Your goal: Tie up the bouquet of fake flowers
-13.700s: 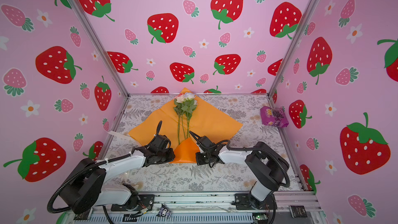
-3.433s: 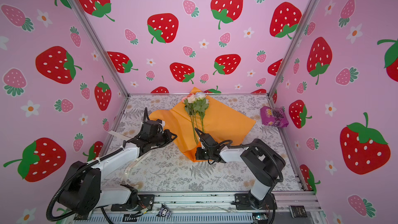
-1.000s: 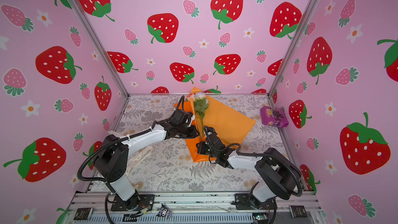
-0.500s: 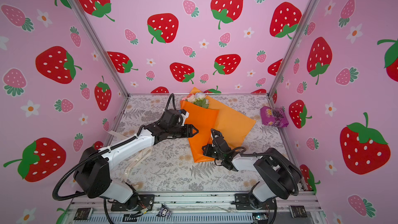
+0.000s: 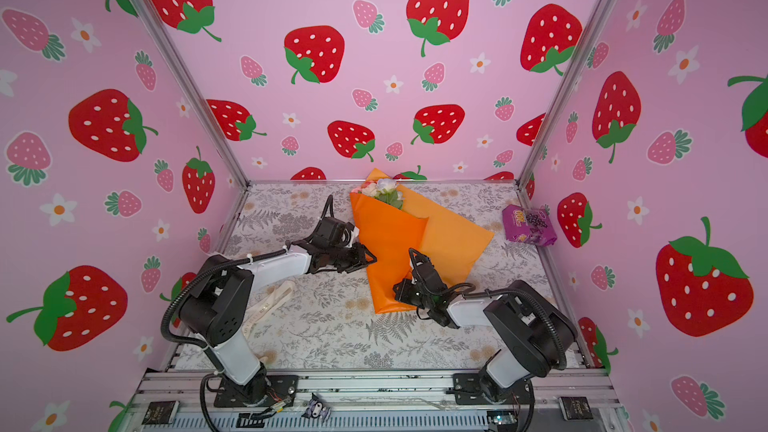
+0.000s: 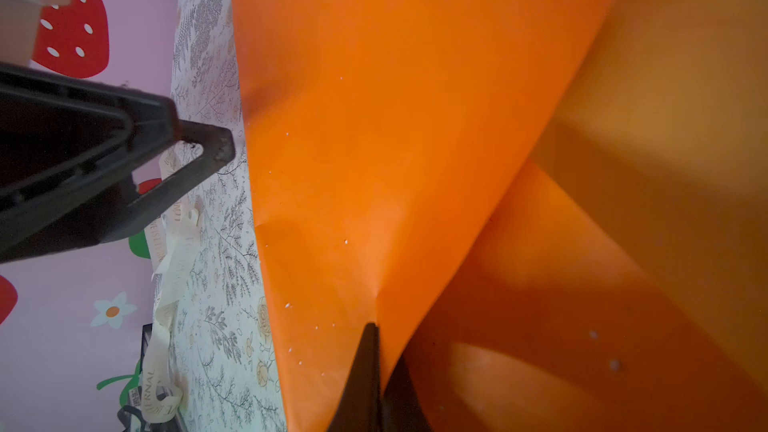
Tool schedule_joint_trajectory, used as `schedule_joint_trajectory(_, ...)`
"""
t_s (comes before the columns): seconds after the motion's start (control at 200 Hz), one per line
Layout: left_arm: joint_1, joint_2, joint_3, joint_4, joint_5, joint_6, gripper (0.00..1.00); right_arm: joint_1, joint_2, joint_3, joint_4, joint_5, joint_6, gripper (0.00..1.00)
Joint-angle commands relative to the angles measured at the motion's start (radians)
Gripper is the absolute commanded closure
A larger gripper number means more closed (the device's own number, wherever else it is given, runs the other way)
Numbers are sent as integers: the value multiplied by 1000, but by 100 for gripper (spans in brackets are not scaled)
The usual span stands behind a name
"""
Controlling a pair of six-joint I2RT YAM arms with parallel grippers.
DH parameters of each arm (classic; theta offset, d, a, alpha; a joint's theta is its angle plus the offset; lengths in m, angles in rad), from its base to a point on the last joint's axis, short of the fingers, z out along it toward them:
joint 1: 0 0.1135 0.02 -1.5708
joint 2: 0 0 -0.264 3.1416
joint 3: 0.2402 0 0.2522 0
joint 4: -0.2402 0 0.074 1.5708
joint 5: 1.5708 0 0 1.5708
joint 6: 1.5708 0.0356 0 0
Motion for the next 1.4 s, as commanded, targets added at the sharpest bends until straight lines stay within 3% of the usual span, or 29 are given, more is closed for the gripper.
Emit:
schedule_joint_trajectory(0.0, -1, 64, 56, 46, 44, -18, 60, -3, 7, 13, -33, -9, -5, 92)
schedule_joint_trajectory(0.145, -1, 88, 32, 73, 42, -30, 61, -6, -57, 24, -121, 19, -6, 81)
schedule_joint_trajectory(0.235, -1, 86, 15, 88, 41, -36, 61, -6, -135, 29, -196, 49, -11, 68)
schedule_joint_trajectory(0.455, -7, 79, -3, 109, 46, -44, 61, 25, -319, 70, -271, 80, -64, 57)
schedule_joint_trajectory(0.61, -9, 71, -8, 113, 46, -43, 61, 82, -200, 180, -261, -55, -127, 67)
schedule_joint_trajectory(0.83, -8, 58, -7, 112, 52, -41, 61, 153, 21, 320, -359, -30, -175, 84)
schedule_joint_trajectory(1.071, -9, 14, 1, 106, 70, -22, 57, 138, 72, 254, -377, -8, -151, 87)
schedule_joint_trajectory(1.391, 2, -33, 53, 0, 43, 69, 47, 126, 32, 124, -326, 15, -87, 88)
